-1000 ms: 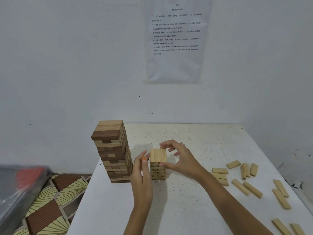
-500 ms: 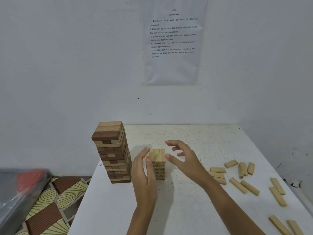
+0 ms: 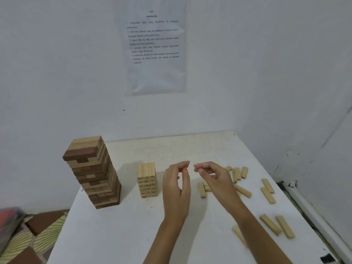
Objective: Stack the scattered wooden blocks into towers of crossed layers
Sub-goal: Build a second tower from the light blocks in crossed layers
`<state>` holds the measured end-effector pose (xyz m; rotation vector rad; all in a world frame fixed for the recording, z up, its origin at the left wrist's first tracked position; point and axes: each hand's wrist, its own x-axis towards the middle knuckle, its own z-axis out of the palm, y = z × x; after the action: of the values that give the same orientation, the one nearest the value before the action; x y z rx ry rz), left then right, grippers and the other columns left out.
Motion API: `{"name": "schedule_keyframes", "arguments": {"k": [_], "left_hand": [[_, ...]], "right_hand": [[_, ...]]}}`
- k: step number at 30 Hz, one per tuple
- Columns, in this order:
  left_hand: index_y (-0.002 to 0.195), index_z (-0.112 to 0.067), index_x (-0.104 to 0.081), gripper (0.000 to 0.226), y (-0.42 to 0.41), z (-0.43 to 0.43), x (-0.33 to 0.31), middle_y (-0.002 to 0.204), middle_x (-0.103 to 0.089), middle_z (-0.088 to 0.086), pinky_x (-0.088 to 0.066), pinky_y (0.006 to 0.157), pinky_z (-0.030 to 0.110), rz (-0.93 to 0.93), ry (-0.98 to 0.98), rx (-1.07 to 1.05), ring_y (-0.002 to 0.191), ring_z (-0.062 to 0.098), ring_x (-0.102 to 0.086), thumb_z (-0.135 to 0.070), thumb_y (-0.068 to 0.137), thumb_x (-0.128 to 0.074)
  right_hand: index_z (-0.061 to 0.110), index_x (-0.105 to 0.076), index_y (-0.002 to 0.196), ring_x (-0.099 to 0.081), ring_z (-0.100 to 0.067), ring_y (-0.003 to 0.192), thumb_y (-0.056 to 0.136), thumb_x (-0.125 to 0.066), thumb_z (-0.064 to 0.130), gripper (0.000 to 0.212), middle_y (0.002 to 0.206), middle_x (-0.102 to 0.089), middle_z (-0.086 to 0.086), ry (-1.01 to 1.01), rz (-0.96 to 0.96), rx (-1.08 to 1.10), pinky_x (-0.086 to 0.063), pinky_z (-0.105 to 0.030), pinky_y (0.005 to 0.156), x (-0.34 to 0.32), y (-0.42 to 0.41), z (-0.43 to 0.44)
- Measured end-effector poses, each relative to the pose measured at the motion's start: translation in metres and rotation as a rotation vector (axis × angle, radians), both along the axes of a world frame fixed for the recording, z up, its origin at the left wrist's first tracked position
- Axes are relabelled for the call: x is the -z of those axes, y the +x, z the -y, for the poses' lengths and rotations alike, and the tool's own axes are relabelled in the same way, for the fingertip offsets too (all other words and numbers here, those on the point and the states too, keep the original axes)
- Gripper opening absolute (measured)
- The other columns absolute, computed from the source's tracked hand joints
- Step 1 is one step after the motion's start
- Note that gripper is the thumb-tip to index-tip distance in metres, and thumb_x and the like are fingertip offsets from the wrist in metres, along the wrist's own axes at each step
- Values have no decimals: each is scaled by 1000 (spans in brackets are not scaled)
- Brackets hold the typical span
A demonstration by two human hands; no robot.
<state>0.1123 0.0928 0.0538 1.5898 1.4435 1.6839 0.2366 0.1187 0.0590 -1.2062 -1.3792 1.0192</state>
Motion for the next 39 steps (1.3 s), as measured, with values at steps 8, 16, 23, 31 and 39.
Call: {"name": "schedule_keyframes", "arguments": {"k": [8, 16, 23, 31, 39], "left_hand": [[105, -25, -64, 22, 36, -20, 34, 102, -62, -19, -37, 82, 7, -225, -166, 165, 99, 0, -55, -9, 93, -56], [116, -20, -61, 24, 49, -50, 56, 116, -60, -8, -43, 93, 29, -592, -317, 273, 106, 11, -54, -18, 92, -60], [107, -21, -66, 32, 56, -57, 76, 102, -64, -4, -43, 75, 29, -802, -242, 249, 87, 21, -60, -8, 79, -75], [135, -26, -50, 48, 59, -62, 75, 116, -48, 1, -36, 98, 28, -735, -341, 327, 111, 18, -49, -28, 90, -66], [102, -21, -71, 24, 65, -68, 77, 88, -53, -8, -41, 75, 14, -349, -424, 299, 81, 11, -51, -8, 82, -74]], "right_hand": [[21, -74, 88, -63, 1, 78, 91, -58, 1, 25, 85, -73, 9, -57, 91, 209, -47, -10, 69, 27, 67, 6], [13, -72, 96, -58, 2, 78, 89, -59, -1, 20, 93, -67, 6, -114, 310, 246, -44, -4, 68, 53, 93, -2], [13, -60, 123, -50, -18, 107, 90, -63, 7, 34, 98, -49, 14, -37, 678, 79, -44, -28, 94, 77, 94, -11], [32, -54, 116, -51, -15, 91, 85, -65, 3, 44, 92, -56, 7, -28, 419, 206, -44, -18, 80, 87, 92, -12], [18, -50, 110, -51, -11, 81, 93, -47, -3, 27, 102, -37, -1, -101, 285, 229, -45, -11, 70, 64, 103, -19]]}}
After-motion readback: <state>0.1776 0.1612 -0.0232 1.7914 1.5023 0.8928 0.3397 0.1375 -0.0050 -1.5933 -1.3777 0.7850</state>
